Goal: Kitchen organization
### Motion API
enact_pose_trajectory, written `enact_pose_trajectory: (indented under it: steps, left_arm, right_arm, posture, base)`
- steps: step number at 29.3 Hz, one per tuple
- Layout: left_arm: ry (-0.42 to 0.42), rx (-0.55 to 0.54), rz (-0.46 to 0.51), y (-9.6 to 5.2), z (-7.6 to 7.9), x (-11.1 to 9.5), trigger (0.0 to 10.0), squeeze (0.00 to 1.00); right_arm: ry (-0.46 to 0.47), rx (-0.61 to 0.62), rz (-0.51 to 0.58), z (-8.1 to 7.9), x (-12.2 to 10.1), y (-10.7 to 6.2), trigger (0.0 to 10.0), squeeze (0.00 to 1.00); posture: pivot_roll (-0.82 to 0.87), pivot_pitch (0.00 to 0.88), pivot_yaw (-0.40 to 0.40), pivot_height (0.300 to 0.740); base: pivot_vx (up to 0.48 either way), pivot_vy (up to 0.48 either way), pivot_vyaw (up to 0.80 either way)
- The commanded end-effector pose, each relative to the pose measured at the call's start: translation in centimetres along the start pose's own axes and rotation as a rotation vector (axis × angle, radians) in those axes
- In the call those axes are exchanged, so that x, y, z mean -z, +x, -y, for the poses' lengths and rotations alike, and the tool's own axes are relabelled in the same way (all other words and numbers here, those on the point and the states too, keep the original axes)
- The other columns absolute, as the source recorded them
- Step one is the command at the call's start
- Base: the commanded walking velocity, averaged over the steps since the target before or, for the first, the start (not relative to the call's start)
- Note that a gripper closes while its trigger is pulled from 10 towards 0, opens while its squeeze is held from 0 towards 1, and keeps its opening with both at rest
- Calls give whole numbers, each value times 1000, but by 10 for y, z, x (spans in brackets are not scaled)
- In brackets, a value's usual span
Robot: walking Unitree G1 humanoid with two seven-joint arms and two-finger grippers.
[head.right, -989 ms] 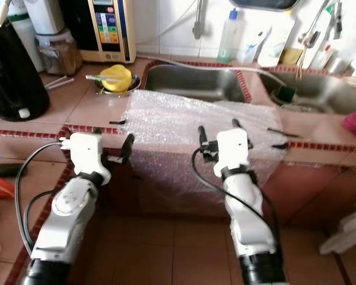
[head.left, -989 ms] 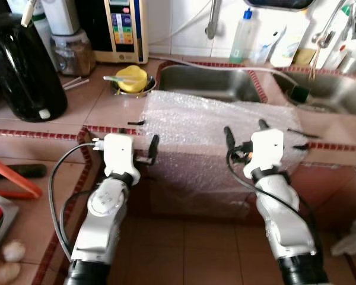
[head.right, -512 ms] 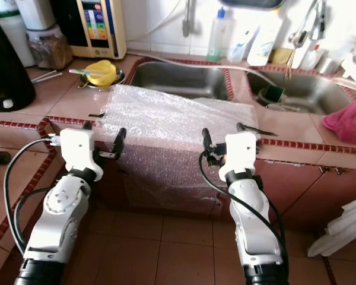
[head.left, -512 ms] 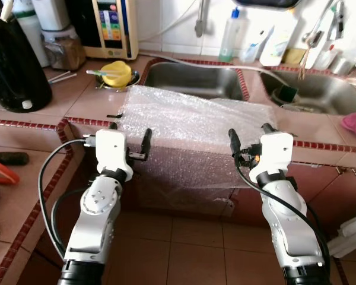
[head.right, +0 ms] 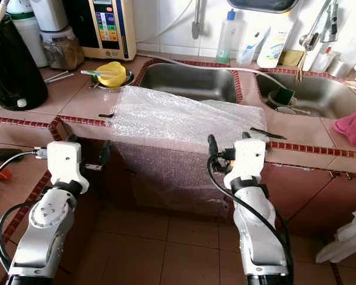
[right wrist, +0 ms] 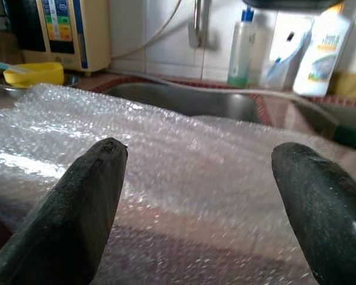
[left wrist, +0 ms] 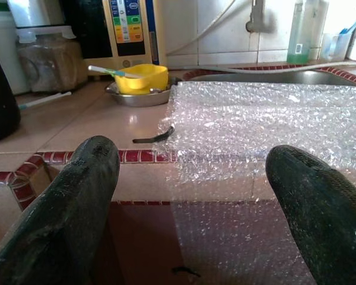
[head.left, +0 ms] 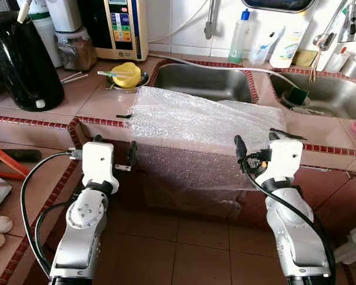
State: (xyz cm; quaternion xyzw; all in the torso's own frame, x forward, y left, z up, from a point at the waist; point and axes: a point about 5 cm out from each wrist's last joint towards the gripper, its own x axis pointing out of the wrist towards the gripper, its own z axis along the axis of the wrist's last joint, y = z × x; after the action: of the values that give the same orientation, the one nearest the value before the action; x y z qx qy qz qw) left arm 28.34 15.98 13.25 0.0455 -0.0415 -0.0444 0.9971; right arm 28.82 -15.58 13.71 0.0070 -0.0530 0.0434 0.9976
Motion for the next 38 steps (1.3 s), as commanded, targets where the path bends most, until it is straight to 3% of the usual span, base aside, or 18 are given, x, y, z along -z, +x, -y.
enact_pose_trajectory:
  steps: [1,11,15,16,19,27,29,31,38]
  left_arm:
    - [18,-9,43,7,2,-11,10000,0]
    - [3,13,50,7,6,-13,10000,0]
    - [-10,-18,59,8,3,-15,10000,0]
    - [-14,-28,64,9,2,-16,10000,0]
    - [-23,-46,71,9,2,-18,10000,0]
    - [-28,-49,60,7,2,-15,10000,0]
    - [-16,-60,59,7,2,-14,10000,0]
    - [-18,-62,58,7,2,-14,10000,0]
    - [-14,-48,51,5,1,-11,10000,0]
  right_arm:
    - [5,17,9,1,-4,-3,10000,0]
    - [12,35,28,1,-7,-2,10000,0]
    - [109,18,53,-1,-13,2,10000,0]
    - [171,26,39,-1,-12,4,10000,0]
    - [214,10,18,-1,-9,5,10000,0]
    - [177,-27,-18,-4,-3,7,10000,0]
    - [26,-16,-36,-2,0,8,10000,0]
    - [-29,-29,-37,-2,3,7,10000,0]
    - [-15,-33,-24,2,2,5,10000,0]
  posture:
    - [104,0,1,740]
    - [98,0,15,740]
    - [99,0,13,740]
    - [99,0,11,740]
    - [102,0,4,740]
    - [103,0,-6,740]
    - [103,0,-9,740]
    - [103,0,-11,740]
    - [99,0,-13,740]
  base:
    - [0,0,-800]
    - [0,0,-525]
    - [0,0,0]
    - [0,0,0]
    - [0,0,0]
    - [0,0,0]
    - [0,0,0]
    - [0,0,0]
    - [0,0,0]
